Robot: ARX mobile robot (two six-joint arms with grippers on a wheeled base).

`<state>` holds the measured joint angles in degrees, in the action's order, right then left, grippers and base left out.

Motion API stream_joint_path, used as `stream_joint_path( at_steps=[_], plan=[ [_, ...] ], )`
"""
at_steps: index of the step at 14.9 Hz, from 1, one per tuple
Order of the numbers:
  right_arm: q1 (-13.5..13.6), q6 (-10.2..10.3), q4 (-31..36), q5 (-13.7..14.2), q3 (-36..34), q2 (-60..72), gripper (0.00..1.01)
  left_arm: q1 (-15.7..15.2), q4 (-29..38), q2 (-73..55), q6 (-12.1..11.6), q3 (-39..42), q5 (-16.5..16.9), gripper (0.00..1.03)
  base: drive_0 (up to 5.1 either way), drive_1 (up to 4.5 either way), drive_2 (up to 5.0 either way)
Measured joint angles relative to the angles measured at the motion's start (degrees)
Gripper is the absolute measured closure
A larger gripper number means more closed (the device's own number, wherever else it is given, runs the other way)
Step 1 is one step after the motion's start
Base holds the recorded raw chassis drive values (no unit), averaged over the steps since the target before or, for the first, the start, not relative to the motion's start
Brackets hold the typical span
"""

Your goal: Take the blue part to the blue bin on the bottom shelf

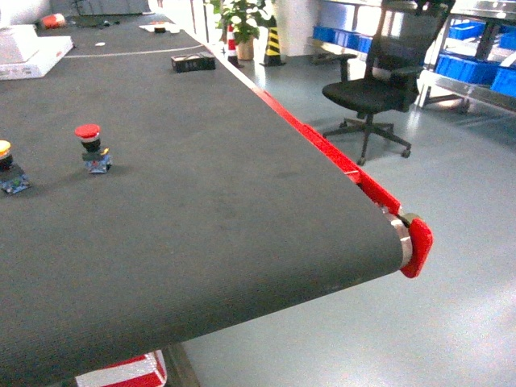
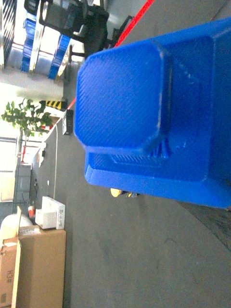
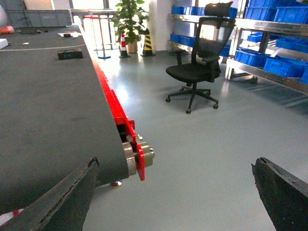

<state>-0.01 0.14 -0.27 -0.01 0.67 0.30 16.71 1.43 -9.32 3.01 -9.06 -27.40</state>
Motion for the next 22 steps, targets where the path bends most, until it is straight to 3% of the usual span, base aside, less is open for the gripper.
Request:
stream_joint_path(
  at_steps=[22],
  plan=[
    [0.00,0.00,0.02,0.02,0.00,0.02,0.03,0.00,0.04,0.00,0.00,0.00,-0.02,0.59,-1.5,-1.54,-1.5]
  ],
)
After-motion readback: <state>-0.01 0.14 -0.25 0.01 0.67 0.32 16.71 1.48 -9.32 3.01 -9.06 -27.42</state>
